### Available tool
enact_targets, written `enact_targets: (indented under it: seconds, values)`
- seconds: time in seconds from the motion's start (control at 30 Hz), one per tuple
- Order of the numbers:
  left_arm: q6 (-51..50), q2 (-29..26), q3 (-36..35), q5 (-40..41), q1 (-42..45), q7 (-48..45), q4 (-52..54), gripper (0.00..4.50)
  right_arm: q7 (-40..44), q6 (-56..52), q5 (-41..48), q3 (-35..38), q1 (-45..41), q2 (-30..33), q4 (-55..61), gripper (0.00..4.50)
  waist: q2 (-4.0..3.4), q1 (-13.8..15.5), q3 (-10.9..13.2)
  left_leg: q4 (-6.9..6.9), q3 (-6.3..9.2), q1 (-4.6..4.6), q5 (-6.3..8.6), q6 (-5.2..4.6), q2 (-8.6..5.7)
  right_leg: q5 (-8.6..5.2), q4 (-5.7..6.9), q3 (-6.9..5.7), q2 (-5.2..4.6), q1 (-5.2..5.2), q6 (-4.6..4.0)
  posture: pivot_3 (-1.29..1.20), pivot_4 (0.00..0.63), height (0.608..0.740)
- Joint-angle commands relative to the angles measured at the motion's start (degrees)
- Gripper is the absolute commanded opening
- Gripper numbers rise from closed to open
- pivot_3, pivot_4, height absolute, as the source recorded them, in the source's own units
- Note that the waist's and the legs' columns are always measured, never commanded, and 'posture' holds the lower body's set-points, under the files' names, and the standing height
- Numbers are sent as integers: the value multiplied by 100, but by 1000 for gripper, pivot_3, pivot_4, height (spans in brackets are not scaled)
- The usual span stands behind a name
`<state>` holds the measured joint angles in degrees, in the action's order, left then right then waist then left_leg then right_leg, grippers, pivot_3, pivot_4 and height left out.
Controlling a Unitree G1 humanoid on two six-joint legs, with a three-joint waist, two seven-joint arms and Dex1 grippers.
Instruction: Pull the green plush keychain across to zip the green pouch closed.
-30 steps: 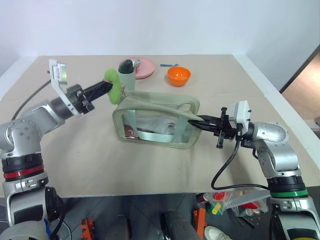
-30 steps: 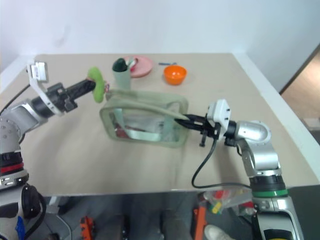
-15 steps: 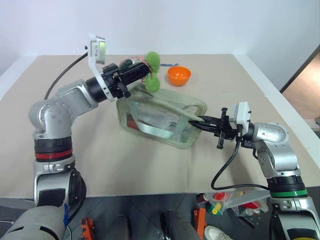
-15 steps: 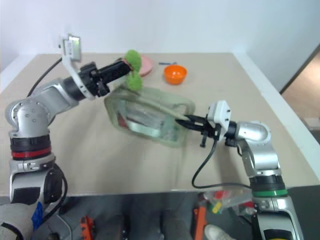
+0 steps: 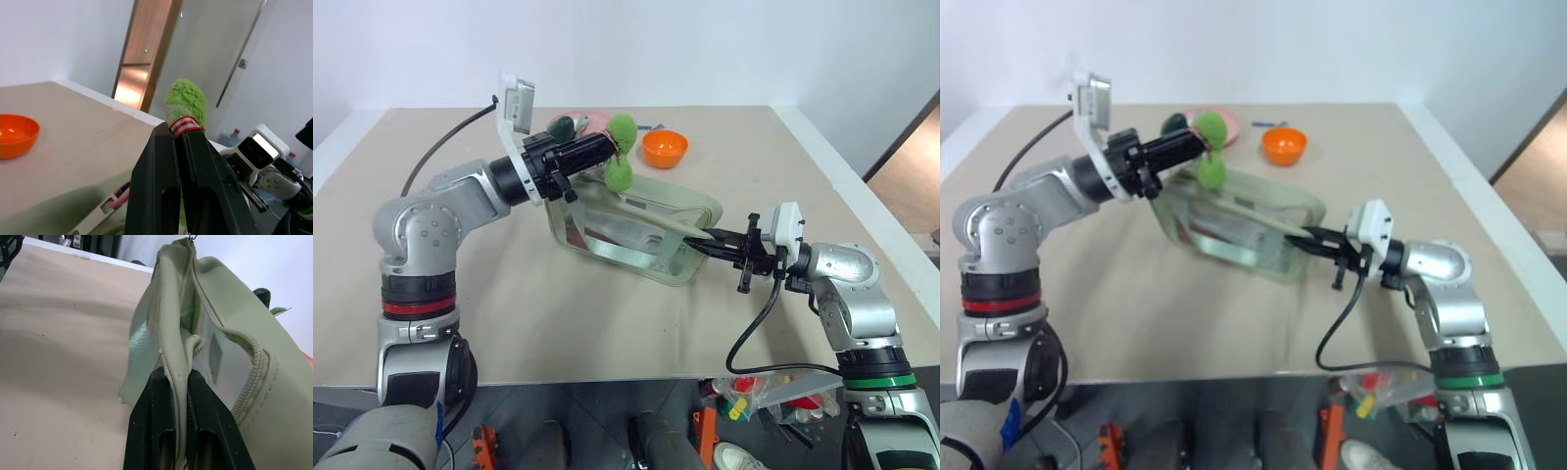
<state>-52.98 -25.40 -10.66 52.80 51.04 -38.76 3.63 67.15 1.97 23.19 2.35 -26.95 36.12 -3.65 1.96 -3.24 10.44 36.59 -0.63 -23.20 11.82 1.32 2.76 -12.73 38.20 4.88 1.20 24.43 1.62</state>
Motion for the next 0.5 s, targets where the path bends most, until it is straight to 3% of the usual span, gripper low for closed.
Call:
enact_targets:
  seconds: [0.03,0.27,0.5]
  values:
    - [-69,-2,-233,352,391,137,350,71,-32,128,-37,71,-124,19,32,0,1,5,1,0,0,-2,0,0,-1,0,0,-1,-1,0,1,0,150,740]
    - [-126,176,-263,585,458,428,613,71,-29,208,37,121,-410,-114,-262,0,-1,11,2,0,-1,-3,0,0,-4,-2,-1,0,-6,0,6,0,150,740]
    - [-314,-37,-299,816,525,450,714,71,606,53,360,79,-863,123,-133,0,-1,11,7,-2,0,-3,0,0,-6,-4,-1,-1,-8,1,9,0,150,740]
